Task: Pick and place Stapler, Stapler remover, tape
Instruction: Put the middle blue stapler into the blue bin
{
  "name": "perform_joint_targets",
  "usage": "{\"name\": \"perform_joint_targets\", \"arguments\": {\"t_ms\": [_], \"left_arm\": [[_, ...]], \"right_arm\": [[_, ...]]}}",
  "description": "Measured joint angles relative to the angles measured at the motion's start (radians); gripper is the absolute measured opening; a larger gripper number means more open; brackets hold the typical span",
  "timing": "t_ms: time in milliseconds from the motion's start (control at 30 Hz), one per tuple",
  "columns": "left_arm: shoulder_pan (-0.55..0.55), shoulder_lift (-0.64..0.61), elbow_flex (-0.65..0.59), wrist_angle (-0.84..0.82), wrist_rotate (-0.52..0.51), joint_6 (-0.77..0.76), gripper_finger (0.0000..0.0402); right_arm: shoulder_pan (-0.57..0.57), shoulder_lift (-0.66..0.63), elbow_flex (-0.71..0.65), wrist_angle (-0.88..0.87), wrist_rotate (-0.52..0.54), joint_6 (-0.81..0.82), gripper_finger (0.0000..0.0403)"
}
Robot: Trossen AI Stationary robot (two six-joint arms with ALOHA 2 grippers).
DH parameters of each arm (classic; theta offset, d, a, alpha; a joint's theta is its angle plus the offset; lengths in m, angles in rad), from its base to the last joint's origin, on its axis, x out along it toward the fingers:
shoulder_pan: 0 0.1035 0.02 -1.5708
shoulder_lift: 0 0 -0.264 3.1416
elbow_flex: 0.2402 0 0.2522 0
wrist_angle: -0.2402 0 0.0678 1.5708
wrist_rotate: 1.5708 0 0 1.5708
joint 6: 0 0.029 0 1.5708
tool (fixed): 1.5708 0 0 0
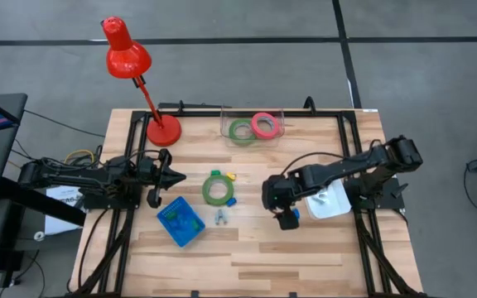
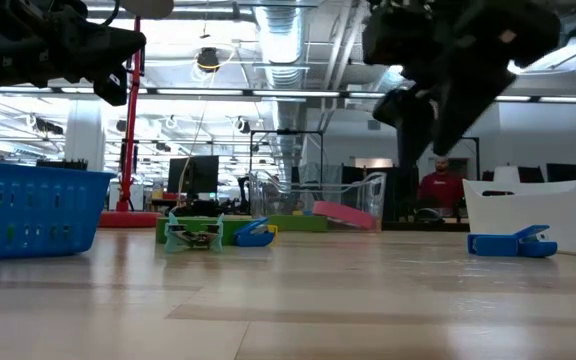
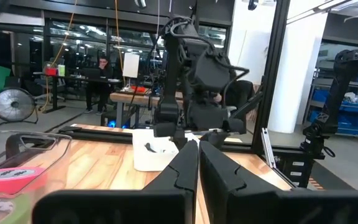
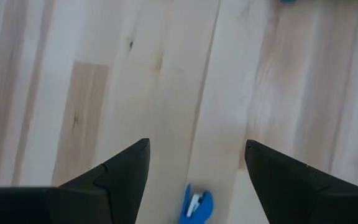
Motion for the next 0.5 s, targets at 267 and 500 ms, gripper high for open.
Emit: {"name": "perform_joint_targets", "arguments": {"t_ms": [267, 500], "left_arm": [[0.000, 0.000, 0.000, 0.000, 0.000, 0.000, 0.0008], [0.000, 0.000, 0.000, 0.002, 0.000, 0.000, 0.0008]], "right_arm": [[0.037, 0.001, -0.051, 0.000, 0.028, 0.048, 0.0255], [0.065, 0.001, -0.108, -0.003, 0.066, 0.129, 0.0255]]}}
